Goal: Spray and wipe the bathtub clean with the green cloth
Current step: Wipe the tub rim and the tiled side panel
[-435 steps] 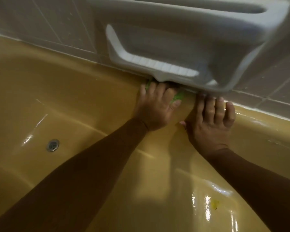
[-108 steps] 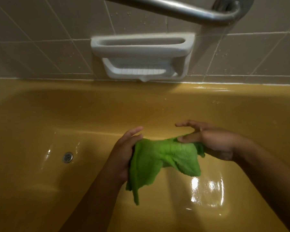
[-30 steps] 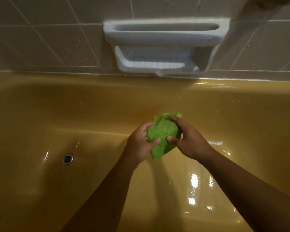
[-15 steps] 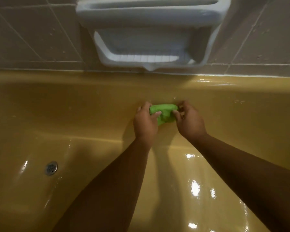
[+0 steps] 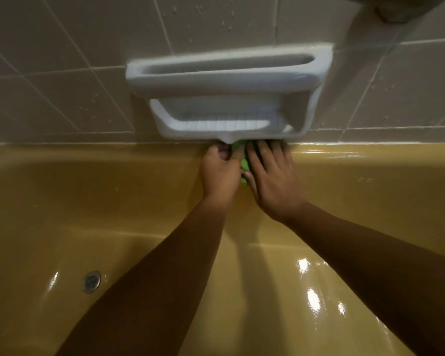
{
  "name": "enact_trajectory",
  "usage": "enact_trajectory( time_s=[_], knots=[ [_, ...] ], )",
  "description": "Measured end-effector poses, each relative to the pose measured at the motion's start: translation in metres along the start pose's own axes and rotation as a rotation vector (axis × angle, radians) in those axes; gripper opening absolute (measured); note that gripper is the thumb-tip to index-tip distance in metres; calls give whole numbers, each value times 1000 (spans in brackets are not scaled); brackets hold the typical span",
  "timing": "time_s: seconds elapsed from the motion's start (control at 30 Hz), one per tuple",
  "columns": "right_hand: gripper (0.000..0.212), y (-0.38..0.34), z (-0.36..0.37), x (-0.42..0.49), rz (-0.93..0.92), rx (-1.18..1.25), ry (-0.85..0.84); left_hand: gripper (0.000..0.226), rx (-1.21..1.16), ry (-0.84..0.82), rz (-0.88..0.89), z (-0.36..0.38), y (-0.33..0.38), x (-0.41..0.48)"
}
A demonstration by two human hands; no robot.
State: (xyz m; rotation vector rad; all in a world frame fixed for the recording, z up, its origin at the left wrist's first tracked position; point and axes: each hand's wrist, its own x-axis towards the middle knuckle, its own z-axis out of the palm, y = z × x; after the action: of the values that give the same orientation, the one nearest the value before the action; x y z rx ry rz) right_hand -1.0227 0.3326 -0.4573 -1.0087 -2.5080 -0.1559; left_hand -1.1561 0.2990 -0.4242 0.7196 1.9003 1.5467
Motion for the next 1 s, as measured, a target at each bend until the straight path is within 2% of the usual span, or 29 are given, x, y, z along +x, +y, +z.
enact_trajectory(
  time_s=[0.03,0.1,0.17,0.23,0.3,0.37,0.47,0.63,0.73,0.83,0.93,1.0],
  knots=[
    [67,-1,5,-1,0,-29,-10,10,88,-40,66,-7,-1,1],
    [74,-3,16,-1,18,-81,4,18,403,-67,301,-28,-9,11],
    [77,-9,28,4,55,-117,56,21,733,7,510,-56,-19,27],
    [74,-14,42,9,80,-142,114,23,931,68,611,-89,-30,46],
    [71,-17,53,15,64,-155,172,33,1034,43,711,-122,-41,65],
    [69,-25,64,22,30,-186,222,41,1071,-16,797,-151,-52,83],
    [68,-59,79,41,26,-218,247,38,1005,-32,798,-180,-57,106],
    [67,-154,111,96,-63,-155,226,36,923,-47,890,-237,-68,141],
    [68,-192,118,115,-41,-71,218,40,934,-63,879,-267,-71,159],
    [69,-191,118,101,109,-18,286,44,924,-74,854,-271,-67,159],
    [71,-197,119,82,472,0,343,45,906,-53,815,-267,-63,151],
    [71,-211,122,87,595,6,328,44,895,-67,834,-272,-62,155]
  ],
)
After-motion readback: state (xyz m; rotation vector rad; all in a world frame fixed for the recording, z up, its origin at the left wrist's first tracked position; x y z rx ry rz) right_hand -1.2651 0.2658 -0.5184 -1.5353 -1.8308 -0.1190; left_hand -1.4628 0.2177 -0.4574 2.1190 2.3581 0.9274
